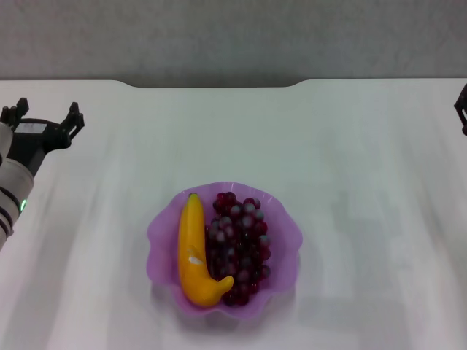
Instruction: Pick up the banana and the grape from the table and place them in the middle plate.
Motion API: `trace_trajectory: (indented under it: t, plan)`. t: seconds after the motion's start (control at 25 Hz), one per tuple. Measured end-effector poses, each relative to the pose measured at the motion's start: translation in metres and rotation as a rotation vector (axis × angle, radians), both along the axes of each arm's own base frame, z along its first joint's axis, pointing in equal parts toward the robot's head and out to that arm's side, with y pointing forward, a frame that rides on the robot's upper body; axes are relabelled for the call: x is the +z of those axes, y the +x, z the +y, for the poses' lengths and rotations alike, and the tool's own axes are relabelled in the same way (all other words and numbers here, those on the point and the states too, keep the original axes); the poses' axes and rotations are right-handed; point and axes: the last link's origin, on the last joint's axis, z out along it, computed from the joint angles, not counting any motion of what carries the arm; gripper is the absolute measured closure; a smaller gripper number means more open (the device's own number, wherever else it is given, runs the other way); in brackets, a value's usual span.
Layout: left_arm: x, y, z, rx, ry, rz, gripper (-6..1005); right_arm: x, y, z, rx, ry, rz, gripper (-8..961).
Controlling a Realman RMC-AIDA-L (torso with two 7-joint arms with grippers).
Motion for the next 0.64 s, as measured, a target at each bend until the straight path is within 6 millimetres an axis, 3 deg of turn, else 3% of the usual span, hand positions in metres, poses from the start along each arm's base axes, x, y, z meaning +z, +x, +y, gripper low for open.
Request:
trace_trajectory:
  t: [0.32, 0.64]
  plan:
    - [-0.0001, 0.0012, 0.0018, -0.003, 0.003, -0.009, 106, 0.0018, -0.0005, -0.0006, 0.041, 0.013, -0.076, 197]
    - [-0.0011, 0.0005, 0.0026, 0.0, -0.001, -0.006, 106, 0.0033, 0.0068, 0.0005, 0.035, 0.007, 0.054, 197]
